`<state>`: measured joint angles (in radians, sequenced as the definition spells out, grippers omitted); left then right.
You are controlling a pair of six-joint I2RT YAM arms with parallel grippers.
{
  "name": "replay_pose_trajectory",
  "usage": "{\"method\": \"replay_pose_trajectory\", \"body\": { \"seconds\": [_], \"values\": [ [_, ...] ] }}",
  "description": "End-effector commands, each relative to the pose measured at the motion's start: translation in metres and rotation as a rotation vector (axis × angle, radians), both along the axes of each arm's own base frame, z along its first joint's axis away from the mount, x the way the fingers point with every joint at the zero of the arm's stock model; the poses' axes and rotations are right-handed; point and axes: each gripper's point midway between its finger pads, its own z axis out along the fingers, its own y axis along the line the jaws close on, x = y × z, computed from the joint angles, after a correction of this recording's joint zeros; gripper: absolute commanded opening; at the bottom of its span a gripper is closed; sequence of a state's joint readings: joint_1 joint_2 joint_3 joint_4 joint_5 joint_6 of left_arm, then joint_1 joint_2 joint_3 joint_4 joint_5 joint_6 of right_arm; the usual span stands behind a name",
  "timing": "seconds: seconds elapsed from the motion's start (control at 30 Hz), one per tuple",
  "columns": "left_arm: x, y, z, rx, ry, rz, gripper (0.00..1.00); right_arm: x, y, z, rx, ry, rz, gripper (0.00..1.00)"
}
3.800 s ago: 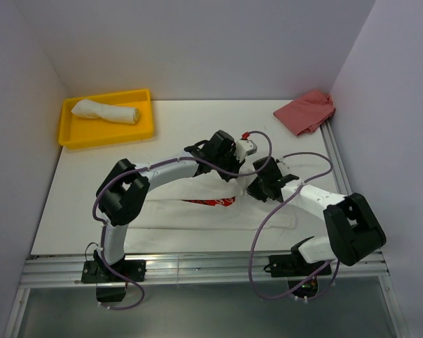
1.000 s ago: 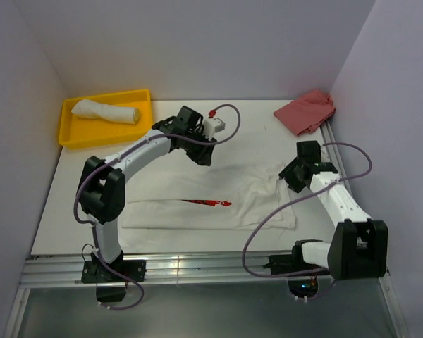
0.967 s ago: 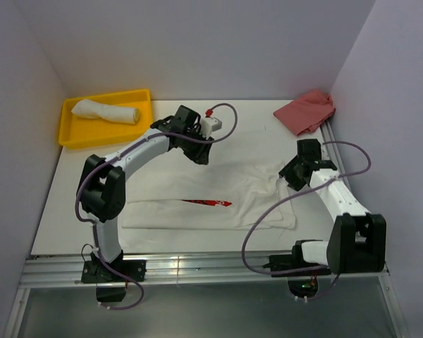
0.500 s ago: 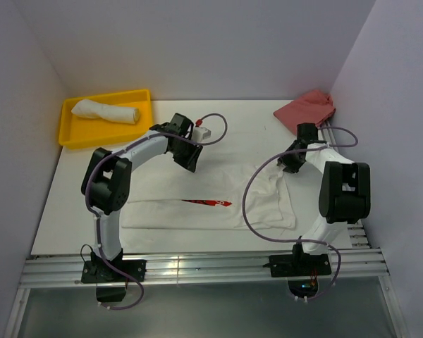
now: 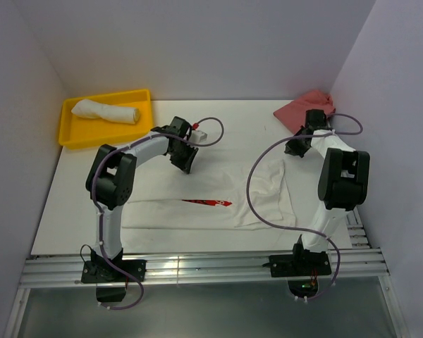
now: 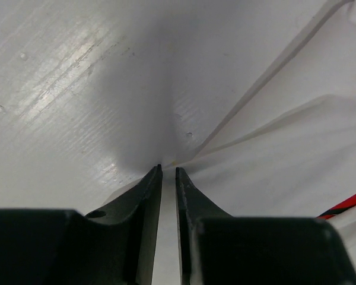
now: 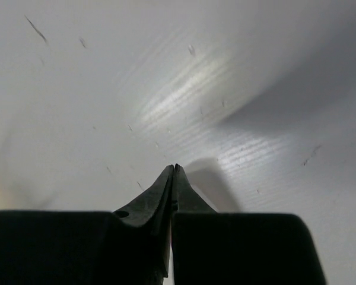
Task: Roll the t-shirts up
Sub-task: Fold the tshirt
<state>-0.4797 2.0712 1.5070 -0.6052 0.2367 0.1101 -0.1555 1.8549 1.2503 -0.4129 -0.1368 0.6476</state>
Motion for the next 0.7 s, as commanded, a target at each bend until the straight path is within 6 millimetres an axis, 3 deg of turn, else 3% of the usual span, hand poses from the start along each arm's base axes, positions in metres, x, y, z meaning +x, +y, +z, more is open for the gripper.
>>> {"method": "replay_pose_trajectory", "body": {
  "seconds": [0.0, 0.13, 0.27, 0.3, 0.33, 0.43, 0.57, 0.67],
  "values": [
    [0.013, 0.01, -0.004, 0.029, -0.033, 0.04, 0.22, 0.018, -0.012, 0.017, -0.036, -0.038, 0.014, 0.02],
    [0.019, 0.012, -0.001, 0.029, -0.045, 0.05, 0.23, 0.017, -0.014, 0.013, -0.045, -0.007, 0.027, 0.07],
    [0.024, 0.008, 0.009, 0.011, -0.06, 0.045, 0.29, 0.001, -0.009, 0.024, -0.047, -0.046, 0.024, 0.26],
    [0.027, 0.006, 0.016, 0.003, -0.073, 0.047, 0.3, -0.011, -0.007, 0.018, -0.043, -0.027, 0.028, 0.29],
    [0.03, 0.005, 0.02, -0.003, -0.081, 0.049, 0.33, -0.016, -0.006, 0.029, -0.048, -0.054, 0.029, 0.32],
    [0.036, 0.001, 0.032, -0.027, -0.084, 0.049, 0.37, -0.044, 0.001, 0.029, -0.05, -0.06, 0.032, 0.34],
    [0.032, -0.005, 0.044, -0.062, -0.068, 0.034, 0.45, -0.08, 0.01, 0.014, -0.032, -0.043, 0.027, 0.37],
    [0.029, -0.005, 0.056, -0.076, -0.078, 0.027, 0.46, -0.088, 0.019, 0.009, -0.008, -0.051, 0.042, 0.38]
  ]
}}
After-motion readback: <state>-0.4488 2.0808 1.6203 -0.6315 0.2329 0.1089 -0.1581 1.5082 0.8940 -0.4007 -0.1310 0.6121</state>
